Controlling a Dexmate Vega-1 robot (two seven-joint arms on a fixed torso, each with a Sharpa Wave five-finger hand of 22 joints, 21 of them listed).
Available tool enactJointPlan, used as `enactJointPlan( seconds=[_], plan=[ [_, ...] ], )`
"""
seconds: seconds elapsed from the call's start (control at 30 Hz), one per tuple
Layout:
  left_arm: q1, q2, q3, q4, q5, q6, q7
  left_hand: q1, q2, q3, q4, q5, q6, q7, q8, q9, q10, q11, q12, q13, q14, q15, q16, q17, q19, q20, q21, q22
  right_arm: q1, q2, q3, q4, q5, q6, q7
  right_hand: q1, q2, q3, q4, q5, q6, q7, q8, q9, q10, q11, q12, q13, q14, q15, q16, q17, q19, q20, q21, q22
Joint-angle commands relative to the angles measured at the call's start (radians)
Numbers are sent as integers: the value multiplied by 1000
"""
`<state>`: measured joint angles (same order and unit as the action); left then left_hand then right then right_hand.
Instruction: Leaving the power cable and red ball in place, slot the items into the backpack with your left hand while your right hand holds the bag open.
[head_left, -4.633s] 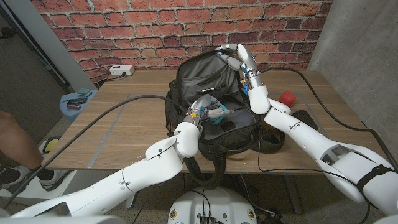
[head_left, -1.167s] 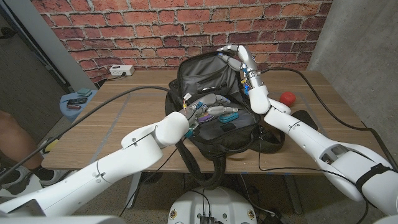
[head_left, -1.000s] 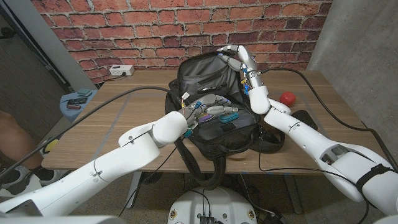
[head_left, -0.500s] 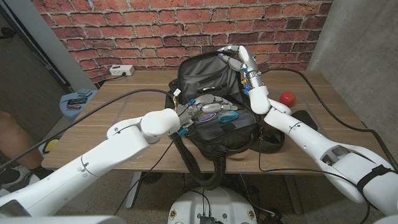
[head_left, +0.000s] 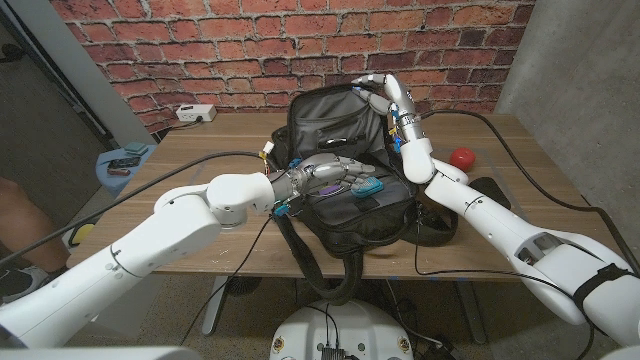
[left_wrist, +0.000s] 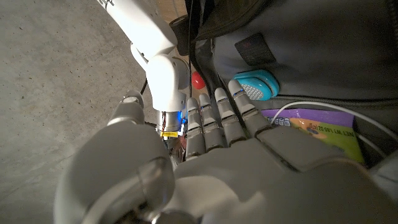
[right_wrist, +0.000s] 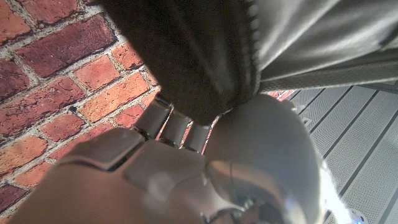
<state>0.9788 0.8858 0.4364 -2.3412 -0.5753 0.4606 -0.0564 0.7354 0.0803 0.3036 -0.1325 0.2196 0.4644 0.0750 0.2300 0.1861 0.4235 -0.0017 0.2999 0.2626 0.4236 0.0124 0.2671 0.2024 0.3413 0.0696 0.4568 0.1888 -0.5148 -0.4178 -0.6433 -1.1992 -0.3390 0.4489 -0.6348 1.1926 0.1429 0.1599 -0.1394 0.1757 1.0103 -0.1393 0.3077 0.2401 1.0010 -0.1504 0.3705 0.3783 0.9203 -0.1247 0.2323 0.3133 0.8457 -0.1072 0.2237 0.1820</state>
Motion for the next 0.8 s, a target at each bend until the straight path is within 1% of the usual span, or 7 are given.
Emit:
enactJointPlan(
  seconds=[0.03, 0.27, 0.33, 0.6, 0.7, 0.8],
  plan=[
    [31, 48, -66, 53, -205, -68, -46, 5, 13, 10, 1, 6, 7, 4, -6, 4, 4, 11, 2, 5, 5, 8, -4, 6, 5, 8, -7, 1, -11, -21, 4, -31, 12, -33, 22, 4, 8, -3, 2, 7, 10, 0, 6, 1, 7, 2, -2, 2, 7, -115, -5, 2, -3, -77, 1, 2],
    [26, 74, -82, 84, -302, -82, -96, 3, 15, 12, 0, 6, 9, 6, -7, 4, 5, 15, 2, 6, 4, 10, -6, 7, 3, 11, -9, 1, -40, -53, 19, -105, 15, -76, 50, 2, 8, -3, 2, 6, 9, 0, 6, 1, 7, 1, -2, 3, 5, -114, -6, 2, -3, -76, 0, 2],
    [29, 82, -85, 88, -317, -87, -101, 2, 18, 14, 1, 7, 5, 11, -9, 4, 2, 17, 0, 7, 1, 15, -7, 8, 0, 15, -10, 2, -50, -64, 26, -130, 18, -85, 60, 2, 8, -4, 3, 6, 8, 0, 5, 1, 6, 1, -2, 3, 4, -114, -7, 2, -4, -75, 0, 2],
    [35, 98, -90, 111, -381, -115, -141, 0, 21, 17, 0, 7, 5, 12, -12, 4, 2, 18, -1, 8, 1, 17, -8, 10, -1, 17, -12, 2, -103, -101, 57, -238, 24, -131, 84, 1, 8, -4, 3, 6, 9, -2, 5, 1, 8, 0, -3, 3, 3, -115, -7, 2, -6, -74, -1, 2],
    [35, 106, -91, 118, -400, -120, -158, -2, 23, 18, 1, 7, 4, 15, -13, 4, 1, 24, -2, 9, -1, 21, -10, 11, -4, 19, -13, 2, -120, -112, 68, -271, 23, -143, 89, 0, 8, -5, 3, 6, 9, -2, 5, 1, 6, 1, -4, 3, 2, -114, -7, 2, -6, -73, -1, 2],
    [32, 113, -90, 127, -419, -123, -181, -3, 24, 20, 0, 7, 6, 18, -13, 5, 3, 23, -2, 10, 0, 21, -10, 12, -3, 20, -14, 2, -137, -116, 80, -301, 26, -161, 92, 0, 8, -5, 4, 6, 9, -1, 5, 1, 6, 0, -4, 3, 1, -114, -7, 2, -7, -72, -1, 2]
  ],
)
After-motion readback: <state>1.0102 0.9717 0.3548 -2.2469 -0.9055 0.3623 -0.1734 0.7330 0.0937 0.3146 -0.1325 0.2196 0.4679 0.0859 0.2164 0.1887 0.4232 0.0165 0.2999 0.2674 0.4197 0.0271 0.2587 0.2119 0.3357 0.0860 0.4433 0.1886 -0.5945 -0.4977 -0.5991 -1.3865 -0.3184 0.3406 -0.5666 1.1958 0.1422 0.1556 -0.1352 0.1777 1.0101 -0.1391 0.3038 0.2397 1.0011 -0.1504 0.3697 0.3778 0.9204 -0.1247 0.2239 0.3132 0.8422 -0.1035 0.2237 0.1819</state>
